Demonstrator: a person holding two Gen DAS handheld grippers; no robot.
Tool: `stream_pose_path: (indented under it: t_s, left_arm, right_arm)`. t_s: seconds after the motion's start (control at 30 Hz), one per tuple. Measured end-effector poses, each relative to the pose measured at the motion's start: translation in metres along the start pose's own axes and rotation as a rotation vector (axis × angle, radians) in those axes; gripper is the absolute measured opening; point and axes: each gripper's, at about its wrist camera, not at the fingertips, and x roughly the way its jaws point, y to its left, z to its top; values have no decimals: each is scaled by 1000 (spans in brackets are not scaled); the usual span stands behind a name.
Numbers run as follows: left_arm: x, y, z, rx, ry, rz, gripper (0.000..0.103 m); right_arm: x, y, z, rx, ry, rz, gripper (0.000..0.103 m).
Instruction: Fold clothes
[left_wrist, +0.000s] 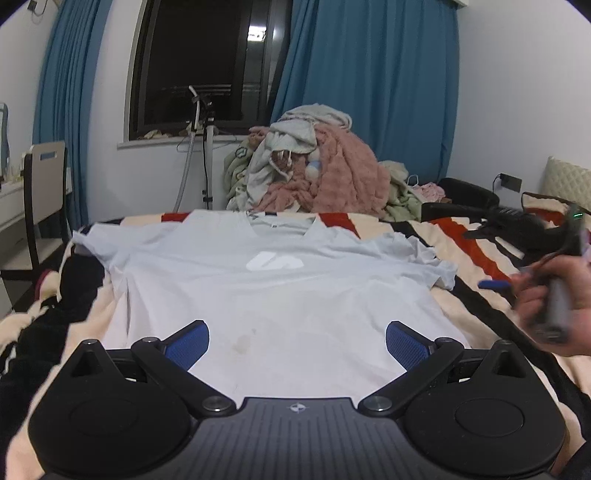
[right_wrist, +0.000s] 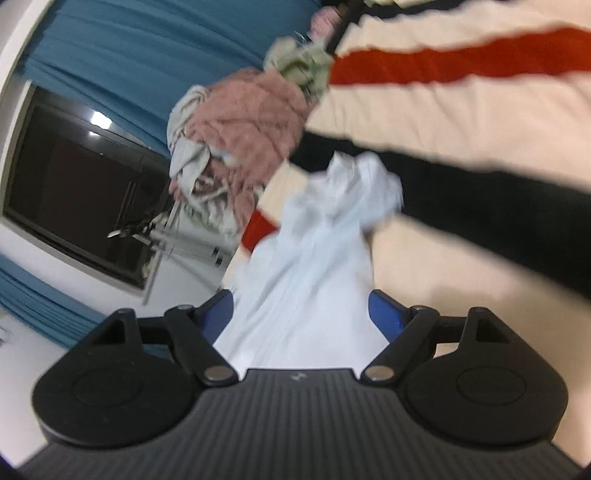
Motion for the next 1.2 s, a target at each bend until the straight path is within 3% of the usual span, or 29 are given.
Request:
stream_pose_path:
  t_s: [0.27,0.5,0.57,0.63,0.73,0.83,0.87,0.9,0.93,1.07,1.2]
  left_arm:
    - [30,11,-8,-86,58,15,103]
    - [60,16,-7,-109,74,54,103]
    - [69,16,-5,-113,61,85,103]
    - [80,17,-3,-102,49,96,103]
    - [95,23,0,-125,71,96,103]
    - [104,31,0,-170,87,89,103]
    - [104,34,1,-182,84,89,103]
    - [104,36,3,-193,82,92,103]
    - [103,39,4,-203,79,94,103]
    - [92,49,11,-207,68,119,103]
    - [81,59,14,-157,76,197,103]
  right_arm:
    - [112,-61,17,-11,18,18,83]
    - [176,-40,23,-196,-60,102,83]
    - [195,-35,29,-248,-91,78,81]
    - [211,-33,31,-309,-113,32,70]
    - [219,-34,42,-296,-165,16,56]
    - [220,-30,54,-311,-212,-4,49]
    - [217,-23,57,-330,-212,-16,41]
    - [213,-16,60,-349,-212,-28,17]
    - [210,-9,64,-368,-211,-40,11]
    - [195,21,75,-446,-215,-86,9]
    - [163,88,64,-583,-278,-122,9]
